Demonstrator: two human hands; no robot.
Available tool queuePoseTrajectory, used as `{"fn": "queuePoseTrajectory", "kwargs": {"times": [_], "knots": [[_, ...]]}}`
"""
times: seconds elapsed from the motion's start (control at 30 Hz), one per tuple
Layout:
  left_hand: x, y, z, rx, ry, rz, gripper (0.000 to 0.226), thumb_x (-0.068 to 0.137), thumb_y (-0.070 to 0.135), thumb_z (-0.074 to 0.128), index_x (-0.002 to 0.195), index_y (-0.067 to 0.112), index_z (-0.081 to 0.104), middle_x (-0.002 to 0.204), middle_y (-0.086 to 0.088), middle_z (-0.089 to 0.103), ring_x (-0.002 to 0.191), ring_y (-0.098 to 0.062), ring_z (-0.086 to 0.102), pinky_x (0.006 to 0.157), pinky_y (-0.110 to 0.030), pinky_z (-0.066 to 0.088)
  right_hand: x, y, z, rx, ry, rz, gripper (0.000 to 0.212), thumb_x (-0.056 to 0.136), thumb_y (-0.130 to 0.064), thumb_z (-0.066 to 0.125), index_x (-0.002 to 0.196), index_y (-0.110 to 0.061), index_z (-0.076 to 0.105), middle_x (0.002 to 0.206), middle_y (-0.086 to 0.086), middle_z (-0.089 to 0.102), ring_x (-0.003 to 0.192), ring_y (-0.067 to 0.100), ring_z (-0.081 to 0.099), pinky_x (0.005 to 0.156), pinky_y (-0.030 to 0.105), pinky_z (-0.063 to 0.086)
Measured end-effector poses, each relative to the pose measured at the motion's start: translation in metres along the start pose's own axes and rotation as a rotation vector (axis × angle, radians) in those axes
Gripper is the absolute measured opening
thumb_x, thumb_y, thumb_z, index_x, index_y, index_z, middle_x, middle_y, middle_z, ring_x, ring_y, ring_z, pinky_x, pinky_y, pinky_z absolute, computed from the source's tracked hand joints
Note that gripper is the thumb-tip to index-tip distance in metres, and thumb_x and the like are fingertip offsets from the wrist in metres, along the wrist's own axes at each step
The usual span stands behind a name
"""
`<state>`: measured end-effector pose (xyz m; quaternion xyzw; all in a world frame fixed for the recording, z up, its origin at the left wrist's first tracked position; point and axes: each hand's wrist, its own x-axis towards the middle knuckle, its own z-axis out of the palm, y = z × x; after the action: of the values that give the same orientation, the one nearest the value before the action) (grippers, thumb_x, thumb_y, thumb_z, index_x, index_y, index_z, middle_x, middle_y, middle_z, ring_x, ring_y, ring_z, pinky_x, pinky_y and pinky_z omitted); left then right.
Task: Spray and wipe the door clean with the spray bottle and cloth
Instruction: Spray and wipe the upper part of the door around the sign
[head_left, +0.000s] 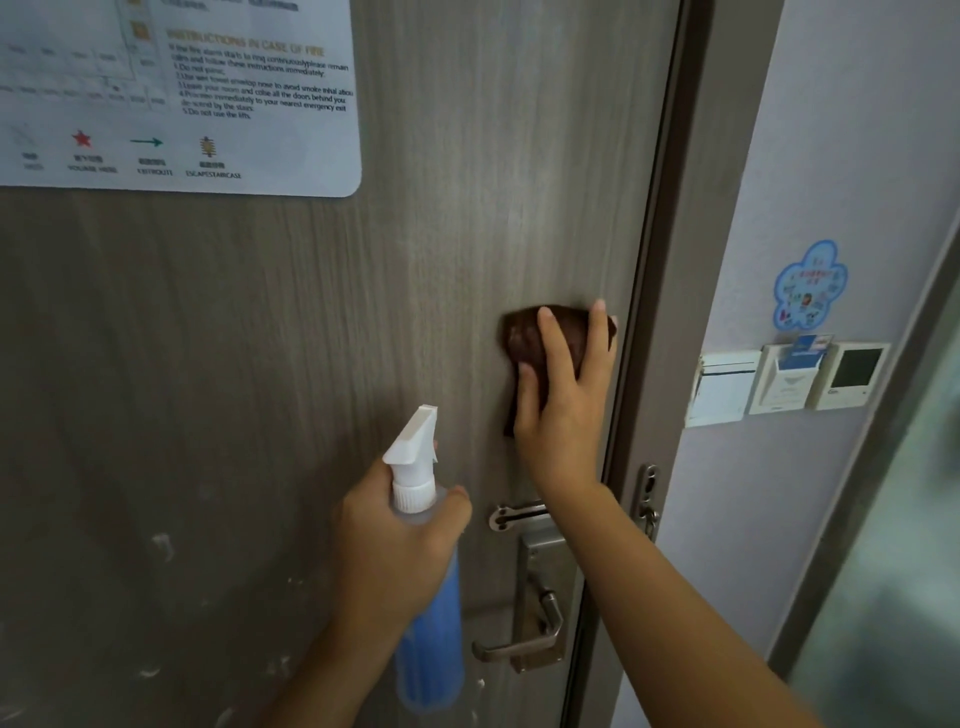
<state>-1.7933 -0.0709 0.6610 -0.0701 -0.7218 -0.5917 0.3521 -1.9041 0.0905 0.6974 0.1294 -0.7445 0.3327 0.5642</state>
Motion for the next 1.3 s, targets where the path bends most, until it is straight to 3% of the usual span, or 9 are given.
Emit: {"fn": "queuePoseTrajectory", "kwargs": {"times": [0.17, 0.3, 0.4, 0.5, 0.67, 0.8, 0.93, 1.13, 1.3], "knots": [[-0.003, -0.001, -0.002, -0.014, -0.003, 0.013, 0.024, 0.065, 0.040, 0.072, 0.075, 0.020, 0.064, 0.057, 0.002, 0.060, 0.048, -0.004, 0.055, 0.046, -0.019, 0.045, -0.058, 0.023, 0.003, -0.027, -0.013, 0.002, 0.052, 0.102, -0.018, 0.057, 0.153, -0.012, 0.047, 0.171, 0.016, 0.007, 0.157, 0.043, 0.009, 0.128, 0.048, 0.017], [-0.005, -0.003, -0.007, -0.021, -0.017, 0.010, 0.032, 0.064, 0.041, 0.071, 0.077, 0.013, 0.063, 0.058, -0.004, 0.060, 0.049, -0.007, 0.055, 0.048, -0.025, 0.048, -0.090, 0.034, 0.002, -0.044, -0.069, 0.082, 0.059, 0.102, -0.016, 0.059, 0.157, -0.021, 0.039, 0.172, 0.010, 0.000, 0.159, 0.036, 0.004, 0.126, 0.055, 0.021], [-0.005, -0.004, -0.011, -0.011, -0.015, 0.003, 0.031, 0.062, 0.043, 0.071, 0.071, 0.016, 0.061, 0.058, -0.005, 0.061, 0.049, -0.008, 0.056, 0.048, -0.028, 0.047, -0.066, 0.026, 0.002, -0.044, -0.042, 0.136, 0.060, 0.101, -0.016, 0.060, 0.156, -0.023, 0.036, 0.172, 0.013, 0.001, 0.159, 0.036, 0.002, 0.126, 0.054, 0.018], [-0.003, -0.001, -0.014, -0.019, 0.000, 0.012, 0.026, 0.062, 0.043, 0.071, 0.068, 0.020, 0.059, 0.058, 0.002, 0.062, 0.048, -0.005, 0.058, 0.047, -0.017, 0.045, -0.024, 0.019, -0.001, -0.038, 0.001, 0.123, 0.056, 0.103, -0.020, 0.057, 0.156, -0.020, 0.038, 0.171, 0.016, 0.004, 0.159, 0.038, 0.004, 0.127, 0.052, 0.016], [-0.002, 0.003, -0.018, -0.014, 0.013, 0.019, 0.019, 0.063, 0.041, 0.072, 0.073, 0.027, 0.064, 0.062, 0.006, 0.066, 0.052, -0.004, 0.061, 0.050, -0.013, 0.046, 0.004, 0.016, -0.005, -0.055, 0.026, 0.061, 0.055, 0.105, -0.024, 0.054, 0.157, -0.020, 0.038, 0.171, 0.014, 0.004, 0.159, 0.035, 0.004, 0.128, 0.051, 0.015], [-0.006, -0.002, -0.021, 0.000, 0.036, -0.012, 0.015, 0.065, 0.027, 0.077, 0.075, 0.025, 0.066, 0.061, 0.007, 0.066, 0.051, -0.002, 0.060, 0.050, -0.013, 0.045, -0.057, 0.011, 0.009, -0.039, -0.029, 0.058, 0.059, 0.103, -0.018, 0.058, 0.158, -0.021, 0.037, 0.172, 0.013, 0.000, 0.159, 0.039, 0.004, 0.127, 0.054, 0.018], [-0.013, -0.012, -0.032, 0.023, 0.036, -0.071, 0.020, 0.064, 0.028, 0.078, 0.079, 0.019, 0.070, 0.066, 0.005, 0.069, 0.055, -0.006, 0.063, 0.053, -0.020, 0.051, -0.113, -0.006, 0.026, -0.033, -0.148, 0.015, 0.065, 0.098, -0.015, 0.064, 0.155, -0.024, 0.036, 0.171, 0.011, 0.003, 0.156, 0.047, 0.005, 0.121, 0.063, 0.023], [-0.007, -0.012, -0.059, 0.047, 0.058, -0.077, 0.018, 0.066, 0.024, 0.077, 0.070, 0.015, 0.061, 0.060, -0.005, 0.063, 0.049, -0.008, 0.058, 0.048, -0.021, 0.048, -0.046, -0.031, 0.032, 0.010, -0.062, -0.024, 0.057, 0.103, -0.022, 0.058, 0.156, -0.024, 0.041, 0.172, 0.012, 0.004, 0.158, 0.041, 0.001, 0.124, 0.054, 0.016], [-0.003, -0.011, -0.073, 0.068, 0.103, -0.064, 0.015, 0.066, 0.026, 0.076, 0.072, 0.020, 0.063, 0.058, 0.003, 0.063, 0.049, -0.002, 0.057, 0.048, -0.016, 0.045, -0.041, -0.050, 0.049, 0.032, 0.052, 0.055, 0.051, 0.105, -0.028, 0.053, 0.156, -0.022, 0.043, 0.171, 0.018, 0.008, 0.158, 0.041, 0.003, 0.127, 0.051, 0.015]]}}
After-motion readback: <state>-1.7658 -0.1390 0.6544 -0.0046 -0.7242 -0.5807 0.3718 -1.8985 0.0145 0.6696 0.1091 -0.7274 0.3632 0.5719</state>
